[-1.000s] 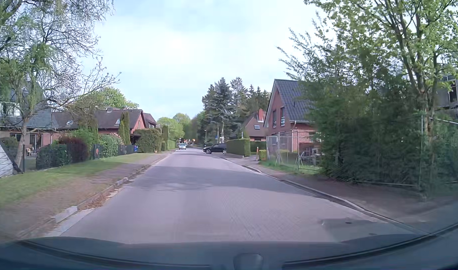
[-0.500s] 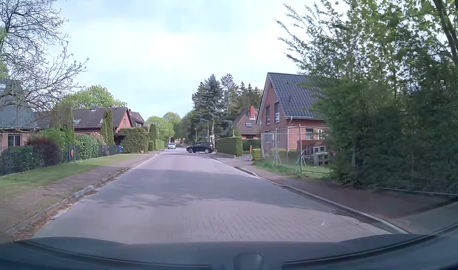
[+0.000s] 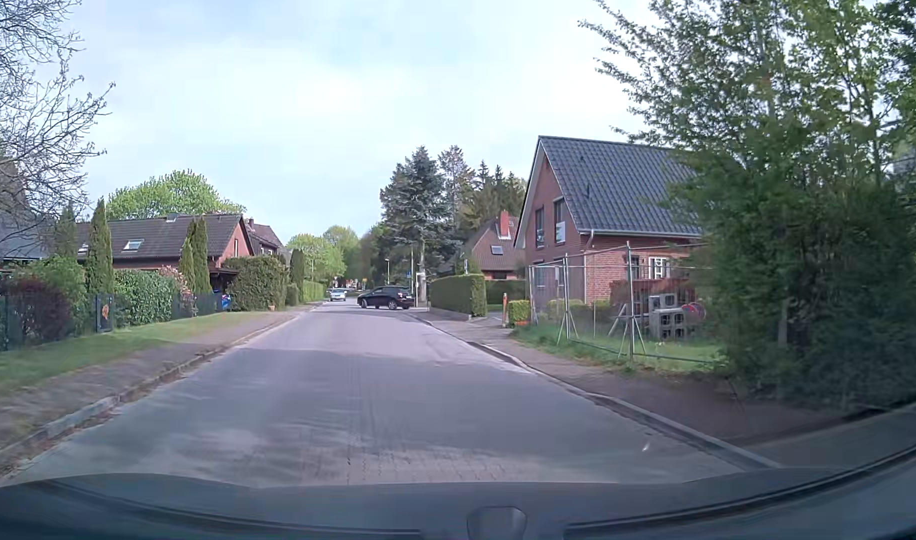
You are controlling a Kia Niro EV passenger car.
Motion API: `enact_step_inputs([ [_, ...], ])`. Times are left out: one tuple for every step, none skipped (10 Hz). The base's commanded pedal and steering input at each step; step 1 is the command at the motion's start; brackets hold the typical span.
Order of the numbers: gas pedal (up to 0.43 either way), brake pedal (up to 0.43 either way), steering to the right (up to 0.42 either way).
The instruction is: Follow the waypoints while adhering to traffic rules and regulations
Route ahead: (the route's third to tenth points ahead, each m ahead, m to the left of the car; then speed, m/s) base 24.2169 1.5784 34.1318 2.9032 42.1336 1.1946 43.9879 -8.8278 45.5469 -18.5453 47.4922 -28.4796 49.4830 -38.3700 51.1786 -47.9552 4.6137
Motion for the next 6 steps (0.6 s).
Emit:
enact_step_inputs([
  [0.000,0.000,-0.015],
  [0.000,0.000,-0.022],
  [0.000,0.000,-0.030],
  [0.008,0.000,-0.042],
  [0.028,0.000,-0.051],
  [0.028,0.000,-0.054],
])
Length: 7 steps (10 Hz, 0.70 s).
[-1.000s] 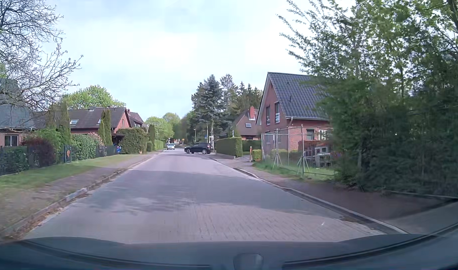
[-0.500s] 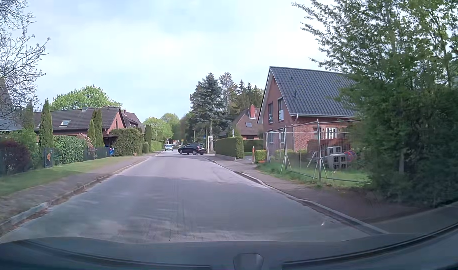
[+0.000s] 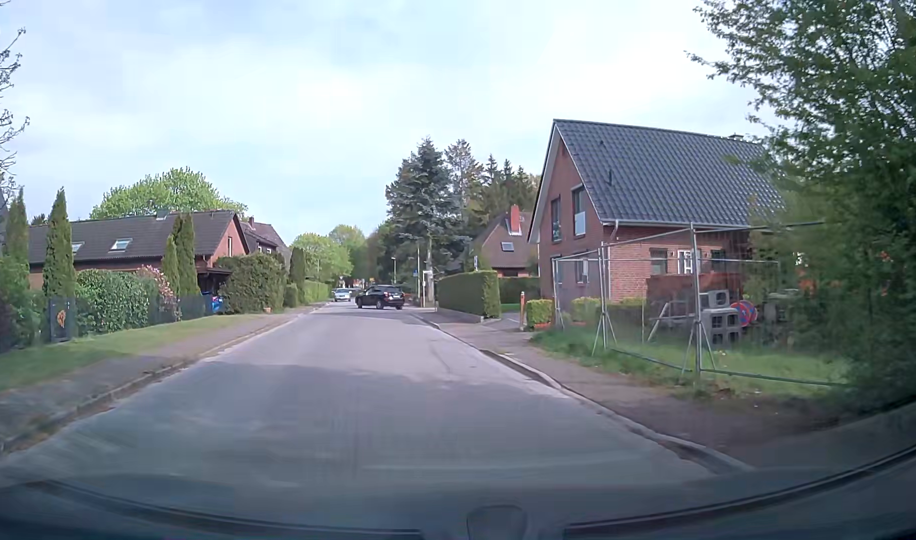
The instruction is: Follow the waypoints while adhering to traffic rules and regulations
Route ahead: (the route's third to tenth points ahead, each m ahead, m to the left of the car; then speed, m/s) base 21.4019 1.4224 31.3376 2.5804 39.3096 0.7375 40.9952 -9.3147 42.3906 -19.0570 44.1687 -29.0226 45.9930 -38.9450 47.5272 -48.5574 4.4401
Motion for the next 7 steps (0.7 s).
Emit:
enact_step_inputs([
  [0.028,0.000,-0.054],
  [0.039,0.000,-0.054],
  [0.059,0.000,-0.054],
  [0.059,0.000,-0.054],
  [0.059,0.000,-0.051],
  [0.059,0.000,-0.050],
  [0.059,0.000,-0.049],
])
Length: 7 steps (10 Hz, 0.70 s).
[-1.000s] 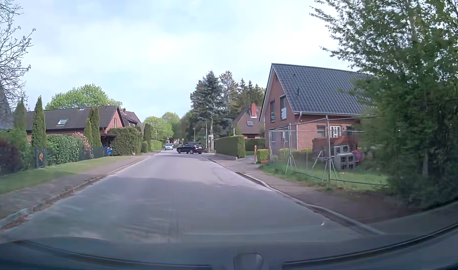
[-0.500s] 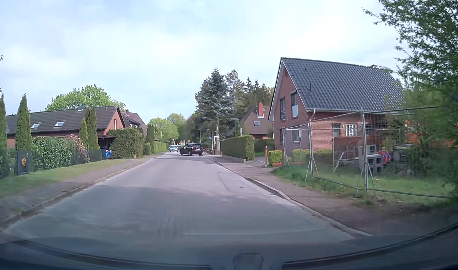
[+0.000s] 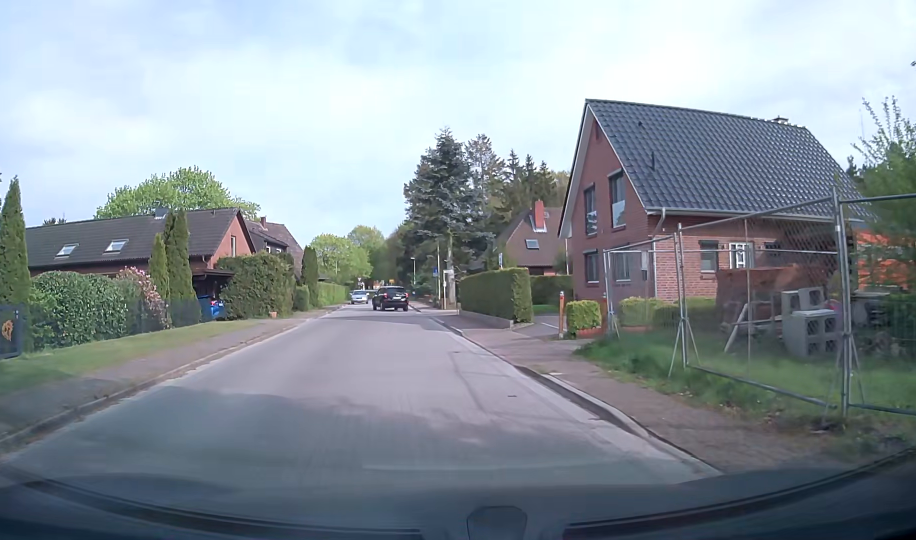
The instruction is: Follow the waypoints while adhering to traffic rules and regulations
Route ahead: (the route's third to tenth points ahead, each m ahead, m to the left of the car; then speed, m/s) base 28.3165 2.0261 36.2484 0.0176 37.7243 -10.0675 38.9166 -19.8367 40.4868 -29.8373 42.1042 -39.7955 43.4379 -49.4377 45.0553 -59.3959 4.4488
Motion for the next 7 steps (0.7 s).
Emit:
enact_step_inputs([
  [0.047,0.000,-0.046],
  [0.047,0.000,-0.043],
  [0.039,0.000,-0.042],
  [0.039,0.000,-0.042],
  [0.028,0.000,-0.042],
  [0.000,0.000,-0.042],
  [0.000,0.000,-0.043],
])
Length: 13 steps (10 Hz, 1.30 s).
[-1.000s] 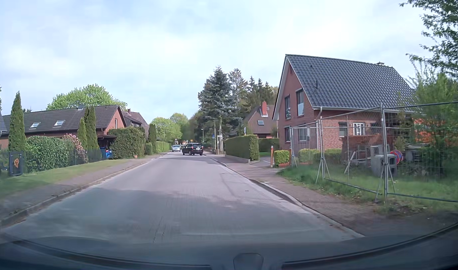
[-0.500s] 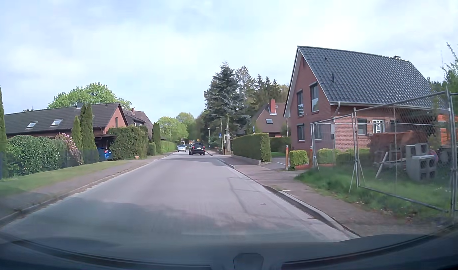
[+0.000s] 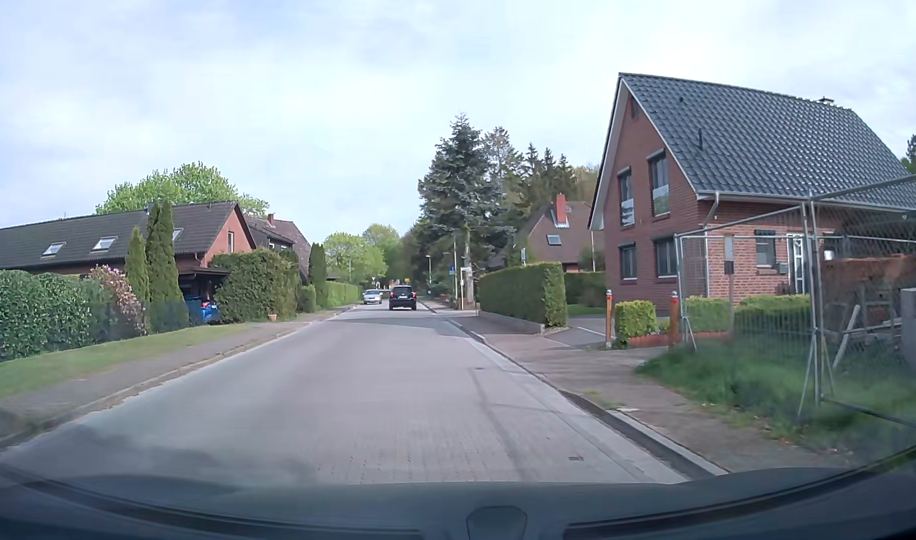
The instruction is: Follow the waypoints while adhering to traffic rules and regulations
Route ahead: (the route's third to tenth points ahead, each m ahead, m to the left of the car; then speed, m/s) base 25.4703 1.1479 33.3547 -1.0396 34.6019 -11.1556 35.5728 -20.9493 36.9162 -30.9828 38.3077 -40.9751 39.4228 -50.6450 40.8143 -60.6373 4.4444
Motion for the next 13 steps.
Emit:
enact_step_inputs([
  [0.000,0.000,-0.044],
  [0.000,0.000,-0.044],
  [0.000,0.000,-0.045],
  [0.000,0.000,-0.047],
  [0.000,0.000,-0.048],
  [0.000,0.000,-0.048],
  [0.000,0.000,-0.048],
  [0.000,0.000,-0.048],
  [0.000,0.000,-0.047],
  [0.000,0.000,-0.046],
  [0.000,0.000,-0.045],
  [0.000,0.000,-0.043],
  [0.000,0.000,-0.040],
])
